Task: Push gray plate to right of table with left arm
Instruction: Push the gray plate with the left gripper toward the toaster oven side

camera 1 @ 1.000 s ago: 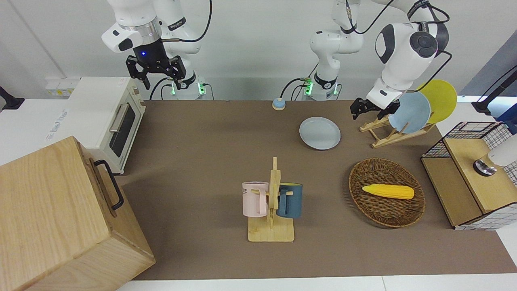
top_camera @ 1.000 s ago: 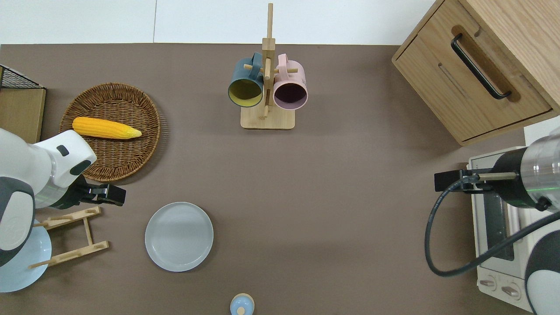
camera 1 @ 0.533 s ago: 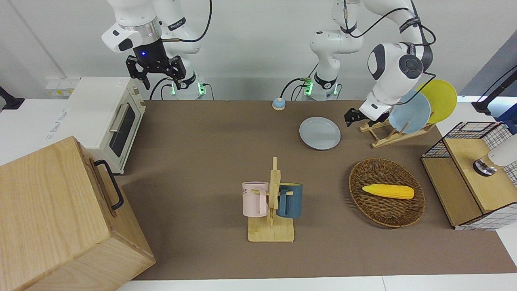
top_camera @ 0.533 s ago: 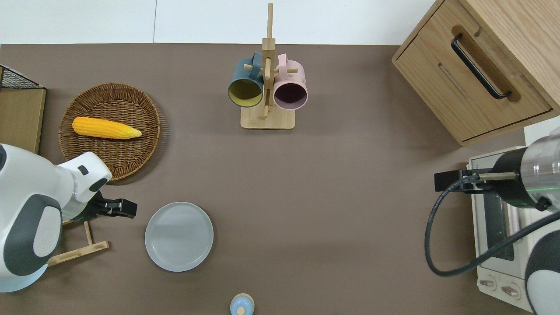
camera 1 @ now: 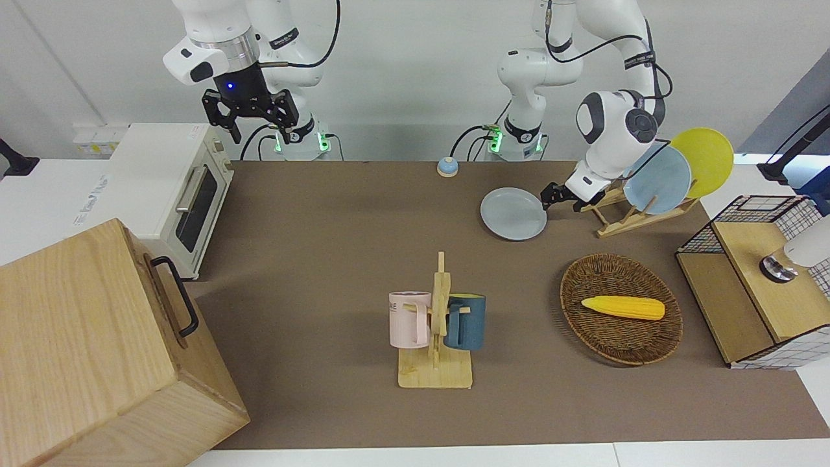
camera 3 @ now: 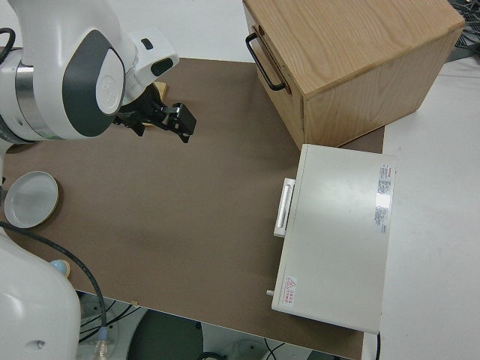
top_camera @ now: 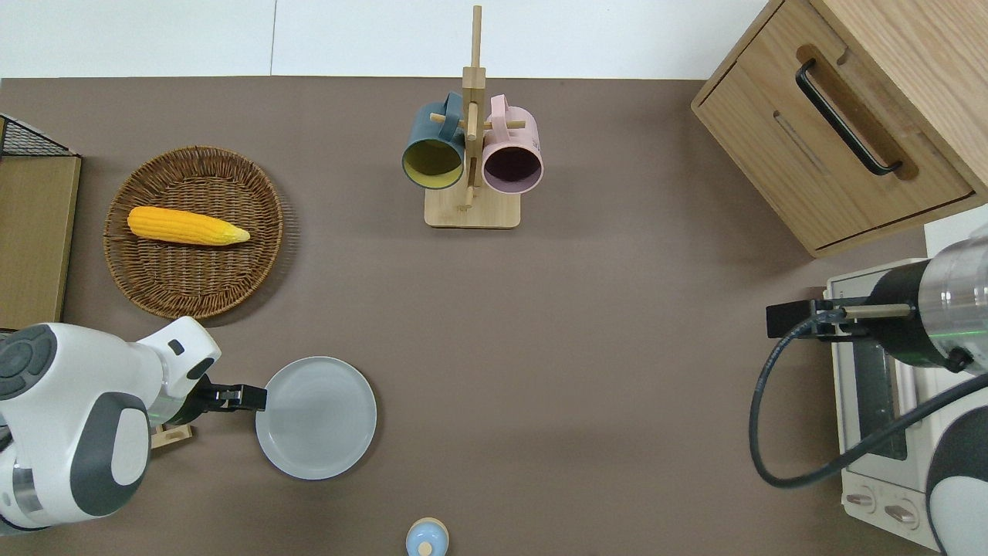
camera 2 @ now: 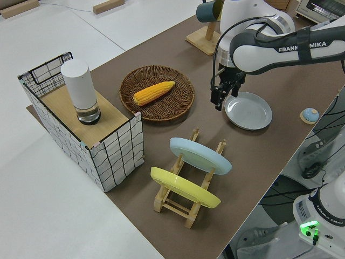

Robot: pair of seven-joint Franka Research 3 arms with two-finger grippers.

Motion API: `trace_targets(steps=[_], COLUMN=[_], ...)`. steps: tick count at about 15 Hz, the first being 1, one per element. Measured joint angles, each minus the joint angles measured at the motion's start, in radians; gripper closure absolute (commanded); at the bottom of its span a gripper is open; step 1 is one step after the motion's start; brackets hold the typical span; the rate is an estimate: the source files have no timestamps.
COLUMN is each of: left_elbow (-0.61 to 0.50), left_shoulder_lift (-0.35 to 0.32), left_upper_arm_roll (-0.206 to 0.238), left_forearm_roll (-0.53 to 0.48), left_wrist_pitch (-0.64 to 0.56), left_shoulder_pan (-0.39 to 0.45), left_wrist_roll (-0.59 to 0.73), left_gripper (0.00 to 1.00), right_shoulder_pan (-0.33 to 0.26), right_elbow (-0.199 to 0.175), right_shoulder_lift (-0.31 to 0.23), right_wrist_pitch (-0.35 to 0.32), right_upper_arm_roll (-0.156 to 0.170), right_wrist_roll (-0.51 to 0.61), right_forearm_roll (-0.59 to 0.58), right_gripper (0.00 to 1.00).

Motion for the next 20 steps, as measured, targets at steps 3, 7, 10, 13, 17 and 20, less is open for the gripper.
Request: trace_targets(steps=[3, 7, 10, 13, 17, 20], left_elbow=[-0.077, -0.085, -0.091, -0.092, -0.102, -0.109], left_shoulder_lift=[0.0, -0.004, -0.008, -0.009, -0.009, -0.009], left_upper_arm_roll=[0.0, 0.0, 0.0, 0.0, -0.002, -0.006], left_forearm_roll=[-0.012, -0.015, -0.024, -0.044, -0.057, -0.069], left_wrist_pitch=[0.064, 0.07, 0.07, 0.07, 0.074, 0.079], left_shoulder_pan=[0.002, 0.003, 0.004, 0.005, 0.005, 0.005], left_wrist_roll=[0.007, 0.008, 0.008, 0.007, -0.01, -0.017], left_gripper=[0.16, 0.36, 0.44, 0.44, 0.48, 0.75], right_shoulder_pan=[0.0, 0.0, 0.0, 0.0, 0.0, 0.0], right_elbow=[0.0, 0.0, 0.0, 0.0, 0.0, 0.0], right_shoulder_lift=[0.0, 0.0, 0.0, 0.0, 0.0, 0.0], right_wrist_pitch=[0.0, 0.0, 0.0, 0.0, 0.0, 0.0], right_upper_arm_roll=[0.0, 0.0, 0.0, 0.0, 0.0, 0.0], right_wrist_roll=[0.0, 0.0, 0.0, 0.0, 0.0, 0.0], right_forearm_roll=[0.0, 0.0, 0.0, 0.0, 0.0, 0.0], right_gripper=[0.005, 0.005, 0.005, 0.005, 0.005, 0.005])
